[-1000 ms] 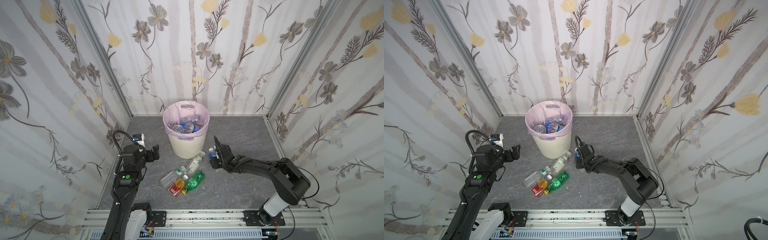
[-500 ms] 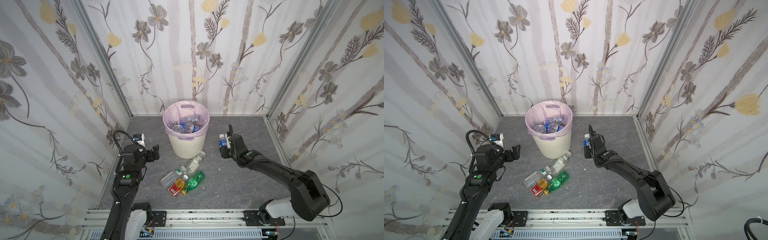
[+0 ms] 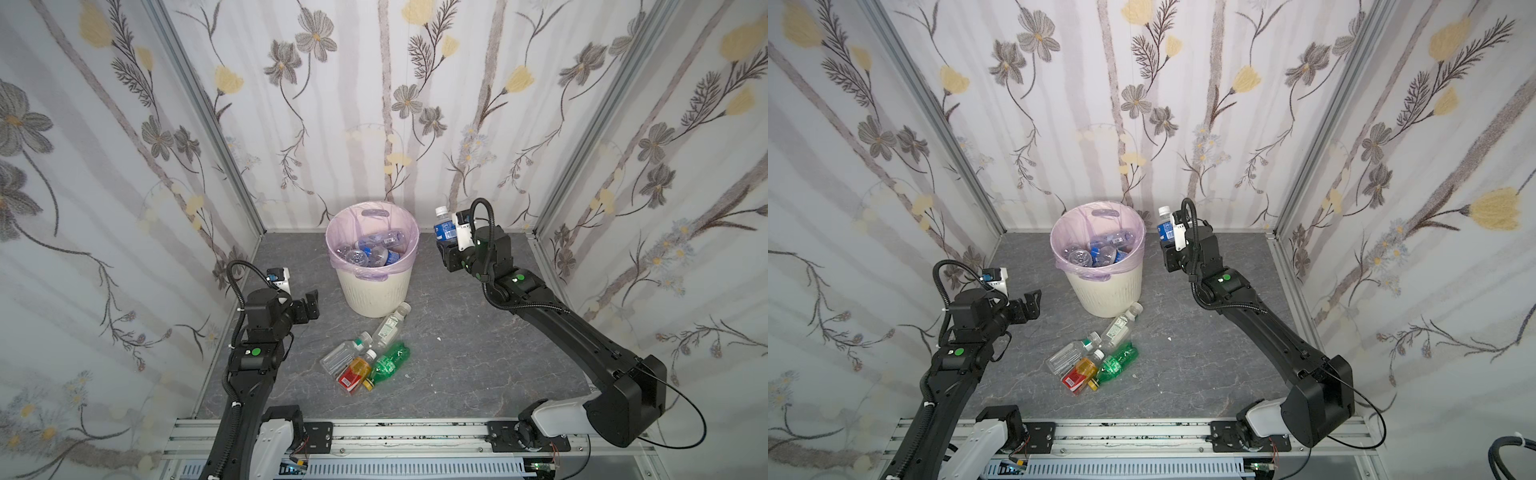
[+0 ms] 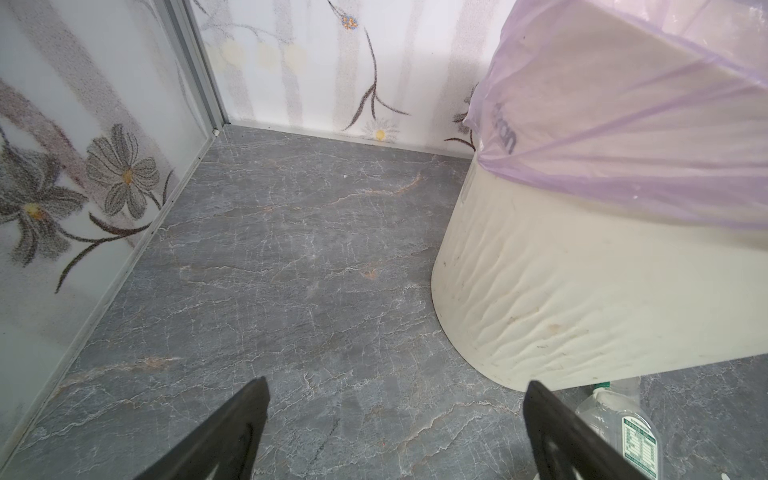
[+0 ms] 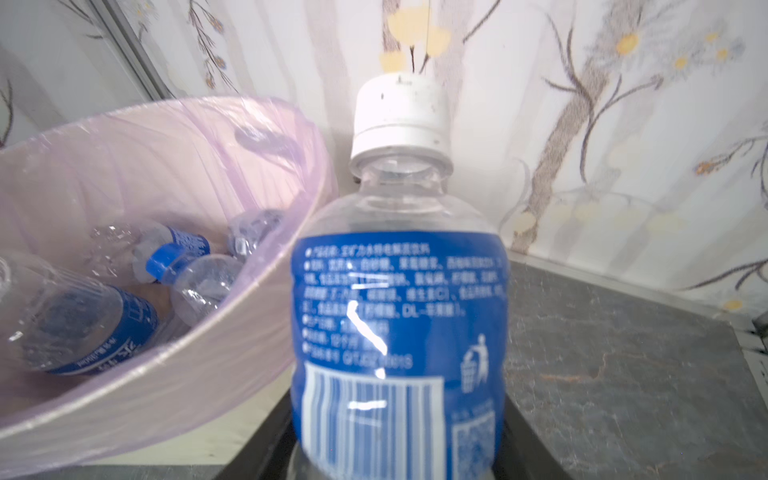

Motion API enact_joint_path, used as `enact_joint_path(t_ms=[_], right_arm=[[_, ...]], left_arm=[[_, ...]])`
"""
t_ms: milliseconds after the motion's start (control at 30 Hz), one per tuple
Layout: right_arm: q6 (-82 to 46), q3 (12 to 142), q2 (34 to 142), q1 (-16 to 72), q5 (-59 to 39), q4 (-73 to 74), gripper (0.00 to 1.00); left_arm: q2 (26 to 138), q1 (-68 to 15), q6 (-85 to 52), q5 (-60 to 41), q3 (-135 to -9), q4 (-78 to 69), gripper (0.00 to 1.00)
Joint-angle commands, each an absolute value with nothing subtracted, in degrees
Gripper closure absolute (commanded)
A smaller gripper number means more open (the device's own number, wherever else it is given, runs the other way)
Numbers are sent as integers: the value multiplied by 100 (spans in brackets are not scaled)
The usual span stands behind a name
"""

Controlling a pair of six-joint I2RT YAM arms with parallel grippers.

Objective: Put the plastic bottles in the bin
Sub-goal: 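Lift the blue-labelled bottle with the right gripper and carry it over the bin, then lower the bottle into the bin and open the right gripper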

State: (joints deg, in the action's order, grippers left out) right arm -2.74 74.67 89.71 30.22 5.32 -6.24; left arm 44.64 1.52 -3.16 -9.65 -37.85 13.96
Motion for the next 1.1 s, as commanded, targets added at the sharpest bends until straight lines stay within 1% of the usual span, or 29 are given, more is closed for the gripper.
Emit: enact_joint_path(t_ms=[0,133,333,567,800,1067], right_arm=[[185,7875,9105,3032,99,-222,55],[425,8505,9617,3118,-188,-226,56],[892,9547,10216,3454,-124,-507,56],[1273,10416,10822,3805,26,-763,54],[1311,10916,11294,4047,-53,-879,54],[1250,10960,11531,4196,-183,-969,50]], left_arm=[[4479,159,-296,-949,-3814,1283,3],[4493,160,-316,-993,-3806,1281,3],[4458,159,-312,-949,-3797,1279,3],[4430,162,-318,-938,-3788,1281,3],[4383,158,-341,-969,-3775,1283,3],[4356,158,-360,-1001,-3779,1281,3]])
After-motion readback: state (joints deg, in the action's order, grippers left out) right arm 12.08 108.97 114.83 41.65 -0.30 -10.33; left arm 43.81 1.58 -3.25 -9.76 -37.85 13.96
